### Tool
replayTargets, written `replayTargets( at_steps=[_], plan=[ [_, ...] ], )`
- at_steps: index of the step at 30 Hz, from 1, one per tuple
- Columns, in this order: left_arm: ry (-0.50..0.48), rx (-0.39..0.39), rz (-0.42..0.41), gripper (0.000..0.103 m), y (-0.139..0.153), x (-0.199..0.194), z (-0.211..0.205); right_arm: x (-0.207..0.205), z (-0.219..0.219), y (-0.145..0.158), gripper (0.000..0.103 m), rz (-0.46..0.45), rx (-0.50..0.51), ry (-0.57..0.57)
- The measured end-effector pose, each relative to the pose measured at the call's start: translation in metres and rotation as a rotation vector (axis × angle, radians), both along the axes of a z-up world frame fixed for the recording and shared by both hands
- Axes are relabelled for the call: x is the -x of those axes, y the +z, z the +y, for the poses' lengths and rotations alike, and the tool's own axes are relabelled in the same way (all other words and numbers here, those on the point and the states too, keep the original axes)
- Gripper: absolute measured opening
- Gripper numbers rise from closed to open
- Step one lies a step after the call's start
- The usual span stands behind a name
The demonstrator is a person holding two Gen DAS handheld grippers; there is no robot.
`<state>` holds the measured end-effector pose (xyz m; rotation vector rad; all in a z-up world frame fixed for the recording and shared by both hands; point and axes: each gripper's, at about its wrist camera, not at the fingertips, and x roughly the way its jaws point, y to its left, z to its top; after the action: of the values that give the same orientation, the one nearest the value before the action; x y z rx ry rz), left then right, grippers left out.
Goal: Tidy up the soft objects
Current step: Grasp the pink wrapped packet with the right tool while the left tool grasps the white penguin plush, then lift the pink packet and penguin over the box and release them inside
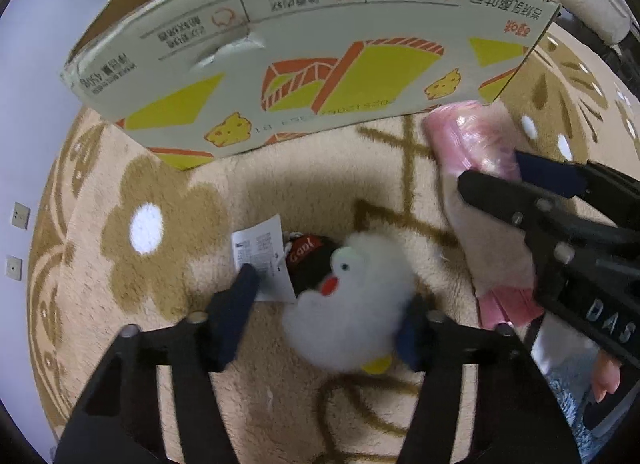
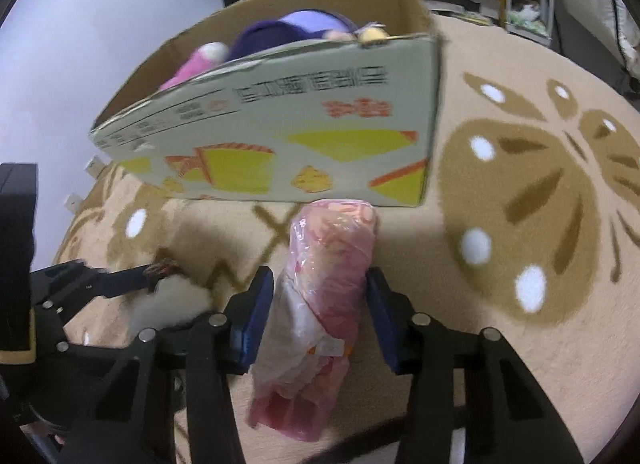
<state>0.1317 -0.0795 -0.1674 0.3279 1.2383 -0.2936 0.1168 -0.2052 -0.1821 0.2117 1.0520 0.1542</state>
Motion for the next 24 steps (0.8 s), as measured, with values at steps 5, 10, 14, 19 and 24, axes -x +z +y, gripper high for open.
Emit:
replayTargets(
  at_steps=[5, 10, 14, 19, 24],
  plan=[
    [-0.045, -0.010, -0.030, 0.034, 0.005, 0.005, -0.002, -0.001, 0.020, -0.010, 0.047, 0.024, 0.036, 0.055],
    [-0.018, 0.011, -0.049, 0.022, 0.011, 0.003, 0.004, 0.002, 0.027, -0.003, 0.032, -0.022, 0.061, 0.071],
    [0.029, 0.057, -0.069, 0.014, 0.021, 0.003, 0.017, 0.002, 0.025, 0.000, 0.026, -0.043, 0.059, 0.064],
    [0.052, 0.083, -0.106, 0.012, 0.037, 0.004, 0.029, 0.006, 0.028, 0.011, 0.022, -0.096, 0.078, 0.067],
    [0.051, 0.124, -0.143, 0.012, 0.053, 0.006, 0.052, 0.013, 0.017, 0.020, 0.021, -0.119, 0.077, 0.050]
  ],
)
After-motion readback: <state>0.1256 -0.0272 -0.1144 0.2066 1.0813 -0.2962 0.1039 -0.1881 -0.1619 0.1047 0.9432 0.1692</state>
